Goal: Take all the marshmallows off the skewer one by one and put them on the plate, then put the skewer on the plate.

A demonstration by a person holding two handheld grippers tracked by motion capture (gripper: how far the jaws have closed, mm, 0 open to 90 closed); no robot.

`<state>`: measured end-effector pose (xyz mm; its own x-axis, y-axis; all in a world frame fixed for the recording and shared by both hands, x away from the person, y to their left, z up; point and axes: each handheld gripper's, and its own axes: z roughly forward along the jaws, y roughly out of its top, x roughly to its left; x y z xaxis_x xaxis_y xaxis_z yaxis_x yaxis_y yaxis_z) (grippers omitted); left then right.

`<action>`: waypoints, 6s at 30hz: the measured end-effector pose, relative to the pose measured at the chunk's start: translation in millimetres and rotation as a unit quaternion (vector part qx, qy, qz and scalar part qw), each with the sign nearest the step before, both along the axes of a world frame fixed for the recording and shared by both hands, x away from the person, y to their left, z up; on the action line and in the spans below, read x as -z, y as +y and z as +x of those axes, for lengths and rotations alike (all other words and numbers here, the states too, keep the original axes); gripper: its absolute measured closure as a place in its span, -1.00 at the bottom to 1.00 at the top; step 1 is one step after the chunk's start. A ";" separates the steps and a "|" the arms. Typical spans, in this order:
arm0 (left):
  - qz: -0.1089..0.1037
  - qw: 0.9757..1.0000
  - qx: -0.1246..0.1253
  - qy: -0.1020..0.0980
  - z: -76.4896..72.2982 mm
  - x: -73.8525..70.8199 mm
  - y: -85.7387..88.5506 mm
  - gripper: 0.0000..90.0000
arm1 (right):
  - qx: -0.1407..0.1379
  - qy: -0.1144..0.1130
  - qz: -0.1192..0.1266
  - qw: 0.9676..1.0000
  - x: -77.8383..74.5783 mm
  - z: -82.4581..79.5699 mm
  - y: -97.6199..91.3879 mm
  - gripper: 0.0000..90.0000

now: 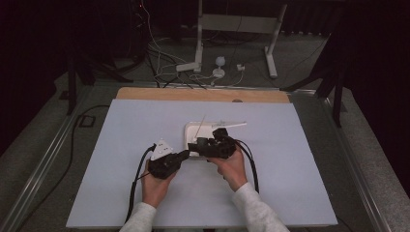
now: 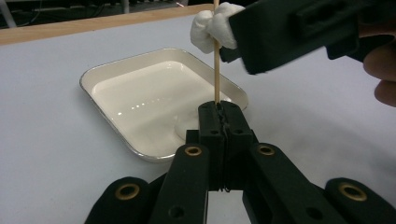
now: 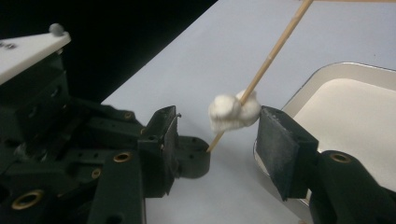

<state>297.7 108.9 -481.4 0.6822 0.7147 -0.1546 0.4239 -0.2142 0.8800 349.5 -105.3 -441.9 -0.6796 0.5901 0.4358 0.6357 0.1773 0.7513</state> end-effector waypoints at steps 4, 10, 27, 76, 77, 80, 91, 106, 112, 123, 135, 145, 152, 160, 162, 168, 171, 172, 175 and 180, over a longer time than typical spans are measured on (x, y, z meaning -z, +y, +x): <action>0.005 1.000 0.004 -0.004 -1.1 -0.1 -3.4 1.00 | 0.006 0.007 0.004 1.000 1.8 2.4 -0.3 0.24; 0.006 1.000 0.012 -0.006 -2.4 -0.2 -6.9 1.00 | 0.008 0.014 0.008 1.000 3.0 3.1 -1.4 0.65; -0.023 0.999 0.023 -0.007 -0.9 1.7 -10.8 0.70 | -0.002 0.007 0.032 0.999 2.5 -3.5 3.0 0.78; 0.015 1.000 0.017 0.011 0.1 10.4 0.8 1.00 | 0.073 -0.050 0.051 0.995 -65.7 25.6 -64.4 0.79; 0.014 1.000 0.015 0.010 0.0 10.0 0.9 1.00 | 0.071 -0.047 0.049 0.995 -62.5 25.9 -63.5 0.78; 0.008 1.000 0.014 0.011 0.4 9.4 2.2 1.00 | 0.068 -0.040 0.038 0.996 -51.9 27.2 -59.4 0.77; -0.010 1.000 0.007 0.017 2.2 7.6 6.1 1.00 | 0.069 -0.025 -0.011 0.997 -19.2 32.2 -50.8 0.74; -0.017 1.000 0.006 0.020 1.9 5.6 5.9 1.00 | 0.076 -0.008 -0.057 0.995 10.4 35.9 -46.6 0.71; -0.021 1.000 0.001 0.021 2.4 5.2 6.4 1.00 | 0.076 -0.002 -0.073 0.994 17.1 38.2 -44.9 0.66; -0.022 0.999 0.002 0.025 4.0 6.8 4.4 1.00 | 0.079 0.017 -0.104 0.991 34.2 43.2 -44.8 0.66; -0.021 0.999 -0.002 0.029 5.3 7.5 4.2 1.00 | 0.101 0.036 -0.092 0.990 44.6 44.3 -58.6 -0.21; -0.023 0.999 -0.012 0.040 11.2 2.9 0.1 1.00 | 0.082 0.002 -0.063 0.995 24.6 21.8 -74.9 -0.57; -0.037 0.997 -0.025 0.056 25.1 2.0 -4.3 1.00 | 0.058 -0.039 -0.032 0.997 11.2 0.6 -86.5 -0.69; -0.040 0.996 -0.031 0.069 39.3 1.8 -13.0 1.00 | 0.059 -0.082 -0.037 0.994 10.5 -21.0 -107.4 -0.96; -0.042 0.996 -0.034 0.070 42.3 1.6 -14.9 1.00 | 0.064 -0.094 -0.038 0.993 11.2 -26.9 -113.4 -0.97; -0.045 0.995 -0.041 0.082 50.2 3.8 -20.0 0.99 | 0.078 -0.124 -0.046 0.988 10.3 -41.1 -129.3 -1.00; -0.046 0.994 -0.047 0.089 53.6 6.7 -21.8 0.99 | 0.083 -0.129 -0.048 0.987 9.7 -46.6 -137.4 -1.00; -0.047 0.993 -0.050 0.092 54.7 8.1 -22.1 0.99 | 0.085 -0.129 -0.049 0.987 9.4 -48.3 -140.2 -1.00; -0.046 0.992 -0.057 0.100 57.6 11.6 -23.4 0.99 | 0.094 -0.132 -0.050 0.985 9.4 -52.5 -148.7 -1.00; -0.042 0.990 -0.069 0.114 62.2 18.0 -24.9 0.99 | 0.105 -0.131 -0.047 0.985 9.1 -55.9 -159.0 -1.00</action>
